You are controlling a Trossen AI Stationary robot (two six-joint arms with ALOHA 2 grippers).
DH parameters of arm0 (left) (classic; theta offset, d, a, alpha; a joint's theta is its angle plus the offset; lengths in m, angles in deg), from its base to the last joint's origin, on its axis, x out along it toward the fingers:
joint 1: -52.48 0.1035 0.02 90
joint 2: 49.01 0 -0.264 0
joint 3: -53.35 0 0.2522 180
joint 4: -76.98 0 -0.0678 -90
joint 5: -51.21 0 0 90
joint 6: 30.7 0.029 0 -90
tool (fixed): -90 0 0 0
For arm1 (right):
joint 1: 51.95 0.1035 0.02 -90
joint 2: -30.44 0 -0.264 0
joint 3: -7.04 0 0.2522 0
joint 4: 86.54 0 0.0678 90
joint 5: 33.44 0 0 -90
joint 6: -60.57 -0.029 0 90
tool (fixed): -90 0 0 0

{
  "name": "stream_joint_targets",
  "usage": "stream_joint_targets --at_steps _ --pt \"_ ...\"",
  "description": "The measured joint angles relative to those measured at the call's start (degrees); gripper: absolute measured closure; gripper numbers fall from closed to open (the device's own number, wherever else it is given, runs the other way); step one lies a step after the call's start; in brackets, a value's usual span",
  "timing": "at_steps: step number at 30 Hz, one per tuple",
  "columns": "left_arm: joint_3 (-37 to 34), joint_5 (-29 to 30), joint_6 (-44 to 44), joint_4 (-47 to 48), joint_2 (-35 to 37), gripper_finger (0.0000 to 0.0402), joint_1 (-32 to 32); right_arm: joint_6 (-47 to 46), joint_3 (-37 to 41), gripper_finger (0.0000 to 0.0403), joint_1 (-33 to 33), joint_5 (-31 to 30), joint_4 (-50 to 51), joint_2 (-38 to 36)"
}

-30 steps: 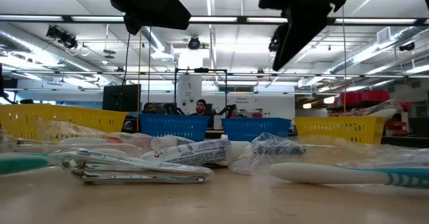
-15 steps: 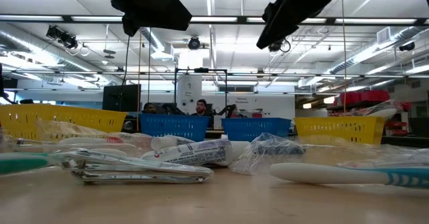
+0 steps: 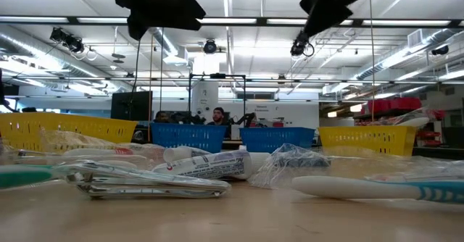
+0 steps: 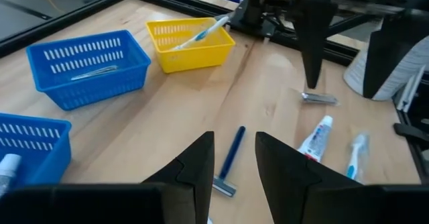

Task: Pick & Place Travel size toiletries
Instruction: Put the blue razor into the left yellow bin

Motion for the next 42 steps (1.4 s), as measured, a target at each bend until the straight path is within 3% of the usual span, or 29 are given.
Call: stream_joint_targets --at_steps 7,12,17,25,42 --pt "0.0 0.6 -1.8 0.0 0.0 0.0285 -2.9 -5.2 10.5 0.0155 4.3 -6.3 -13.4 0.0" --pt "0.0 2.0 -2.5 0.0 -0.2 0.0285 -4.7 -6.1 18.4 0.0160 4.6 -9.8 -29.3 0.0" --pt "0.4 2.2 -5.1 -0.8 -5.4 0.0285 -5.4 -4.1 25.1 0.0155 3.7 -12.7 -42.6 0.0" --pt "3.7 0.5 -7.2 -0.8 -14.3 0.0285 -5.4 -2.0 28.7 0.0162 1.9 -13.6 -46.9 0.0" --pt "4.3 -7.8 -10.9 1.7 -14.3 0.0285 -5.9 -1.6 28.7 0.0212 0.2 -13.5 -47.2 0.0"
